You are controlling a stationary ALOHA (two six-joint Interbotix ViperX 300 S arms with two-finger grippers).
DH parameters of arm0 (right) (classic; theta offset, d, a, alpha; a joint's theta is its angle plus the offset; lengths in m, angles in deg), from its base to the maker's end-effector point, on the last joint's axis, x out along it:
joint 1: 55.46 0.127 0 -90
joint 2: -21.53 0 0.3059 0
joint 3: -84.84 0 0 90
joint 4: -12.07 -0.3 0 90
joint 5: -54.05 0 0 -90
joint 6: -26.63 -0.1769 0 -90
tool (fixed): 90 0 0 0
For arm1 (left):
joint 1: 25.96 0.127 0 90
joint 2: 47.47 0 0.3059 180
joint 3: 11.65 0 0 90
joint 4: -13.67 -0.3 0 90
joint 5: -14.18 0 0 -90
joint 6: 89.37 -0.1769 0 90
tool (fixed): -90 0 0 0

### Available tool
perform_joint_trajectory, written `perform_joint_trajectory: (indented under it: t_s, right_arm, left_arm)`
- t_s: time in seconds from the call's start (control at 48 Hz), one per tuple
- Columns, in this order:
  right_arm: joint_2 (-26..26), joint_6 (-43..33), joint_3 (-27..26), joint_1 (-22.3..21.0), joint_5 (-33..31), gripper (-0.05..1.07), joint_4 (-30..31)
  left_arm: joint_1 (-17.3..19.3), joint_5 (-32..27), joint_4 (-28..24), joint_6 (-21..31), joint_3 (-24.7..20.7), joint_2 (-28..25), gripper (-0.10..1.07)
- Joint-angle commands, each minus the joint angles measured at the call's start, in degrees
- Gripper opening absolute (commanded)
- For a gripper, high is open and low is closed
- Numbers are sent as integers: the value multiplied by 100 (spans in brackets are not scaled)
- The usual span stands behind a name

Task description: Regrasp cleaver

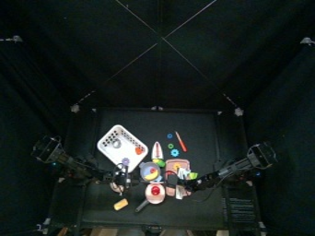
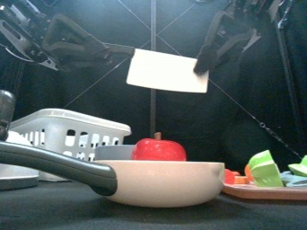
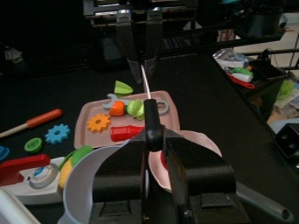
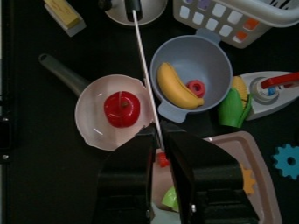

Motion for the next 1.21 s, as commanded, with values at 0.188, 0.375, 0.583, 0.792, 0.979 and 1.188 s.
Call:
perform_joint_trajectory:
  t_s: [0.188, 0.375, 0.583, 0.792, 0.979, 1.188]
  right_arm:
    - [-44, -9, -167, 18, 202, 42, 0]
    - [176, 9, -167, 88, 413, 40, -105]
    - [316, 35, -229, 70, 404, 40, -167]
    - [299, 35, -272, 88, 413, 40, -167]
    - [431, 35, -281, 88, 457, 40, -176]
    - [501, 35, -290, 70, 457, 40, -264]
  left_arm:
    - [-18, 18, -18, 26, -53, -79, 47]
    - [-79, -70, 9, 44, -62, -264, 47]
    - [-132, -141, 158, 44, -88, -431, 47]
    - [-237, -413, 352, 62, -105, -483, 47]
    - [-246, -466, 404, 53, -141, -483, 47]
    - [-246, -492, 404, 53, -141, -483, 47]
